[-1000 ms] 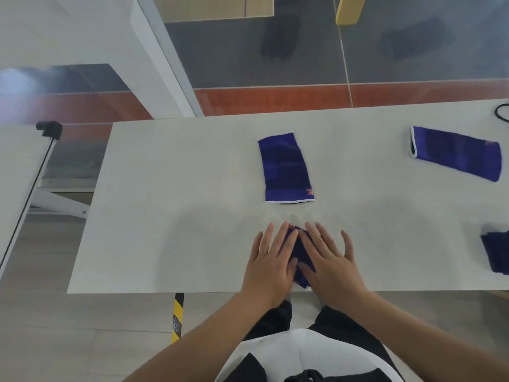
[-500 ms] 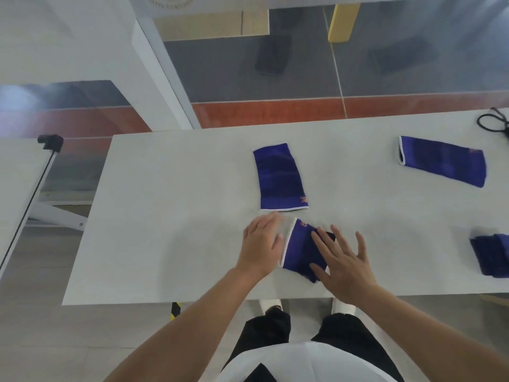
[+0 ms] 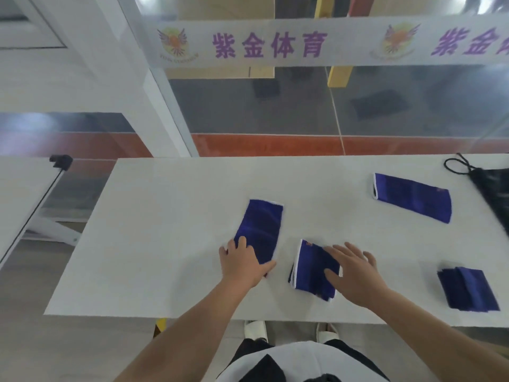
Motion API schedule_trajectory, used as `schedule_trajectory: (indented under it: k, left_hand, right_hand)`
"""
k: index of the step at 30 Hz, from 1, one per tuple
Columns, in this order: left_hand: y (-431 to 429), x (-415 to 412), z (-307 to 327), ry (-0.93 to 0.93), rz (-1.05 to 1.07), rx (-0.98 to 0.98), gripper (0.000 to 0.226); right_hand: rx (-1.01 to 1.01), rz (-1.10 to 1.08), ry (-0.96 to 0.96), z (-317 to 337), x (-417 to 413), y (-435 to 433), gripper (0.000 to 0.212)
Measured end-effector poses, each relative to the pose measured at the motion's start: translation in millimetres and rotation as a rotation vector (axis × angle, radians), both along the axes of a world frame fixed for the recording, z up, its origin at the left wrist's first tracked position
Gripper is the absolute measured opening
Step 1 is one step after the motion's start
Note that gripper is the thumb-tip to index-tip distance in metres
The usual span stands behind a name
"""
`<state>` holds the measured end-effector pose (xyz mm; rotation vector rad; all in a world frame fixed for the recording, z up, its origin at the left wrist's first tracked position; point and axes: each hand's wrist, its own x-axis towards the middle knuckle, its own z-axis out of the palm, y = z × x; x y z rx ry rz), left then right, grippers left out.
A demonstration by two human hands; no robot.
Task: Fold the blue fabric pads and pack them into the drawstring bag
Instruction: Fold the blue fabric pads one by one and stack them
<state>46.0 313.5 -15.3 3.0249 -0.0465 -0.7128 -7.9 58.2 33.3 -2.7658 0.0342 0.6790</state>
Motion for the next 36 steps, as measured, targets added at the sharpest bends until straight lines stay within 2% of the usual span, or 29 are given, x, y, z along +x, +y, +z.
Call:
schedule_trajectory:
  k: [3,5,8,10,12,16,18,20,21,24,26,29,33,36]
  left_hand:
    - [6.6,-26.4,-5.2,-0.055,0.083,-0.014,0.07]
    - [7.7,-39.4,-5.4,-0.09,0.118,-0.05,0.057]
    - [8.8,-56.9,1.3,-0.138,0.139,-0.128,0.032]
    - [11.4,-63.9,9.9,-0.195,0.185,-0.165,0.027]
    - [13.6,-64.9,23.6,-0.27,0.258,-0.208,0.029]
    - [11.7,-50.3,80.6,-0.322,0.451,-0.357,0.02]
    - [13.7,-42.2,118.9,-0.261,0.523,-0.508,0.018]
    - [16.3,-38.3,158.9,-0.144,0.513,-0.659,0.02]
    - [17.8,-38.9,176.8,-0.093,0.504,-0.716,0.02]
    - [25.8,-44.9,210.1,0.007,0.584,-0.873,0.022]
    - [32.5,-54.8,212.7,0.098,0.678,-1.022,0.029]
    - [34.9,-75.1,192.7,0.156,0.819,-1.197,0.038]
    - [10.7,-94.6,155.4,-0.062,1.126,-1.216,0.033]
    - [-14.9,-98.7,140.9,-0.15,1.277,-1.251,0.031]
  right_hand:
    - [-0.006,0.167,0.148,-1.0,8.5,4.4,0.053]
    - [-0.047,0.264,0.214,-0.2,14.1,6.9,0.049]
    - [-0.101,0.361,0.239,5.1,21.7,7.4,0.043]
    - [-0.085,0.391,0.214,13.4,29.2,7.0,0.038]
    - [0.009,0.365,0.15,21.5,36.4,6.7,0.041]
    - [0.345,0.277,0.061,35.2,47.9,12.9,0.067]
    - [0.462,0.294,0.066,40.1,55.7,20.4,0.082]
    - [0.538,0.321,0.056,43.3,67.2,28.2,0.084]
    - [0.606,0.306,0.079,47.1,73.6,31.4,0.075]
    - [0.856,0.219,0.187,62.0,87.7,33.7,0.024]
    - [0.945,0.147,0.283,65.7,90.1,30.5,0.008]
    - [1.051,-0.061,0.417,57.9,84.7,21.5,0.011]
    - [1.273,-0.399,0.621,57.6,70.0,1.3,0.02]
    - [1.316,-0.448,0.72,58.2,55.6,-16.2,0.021]
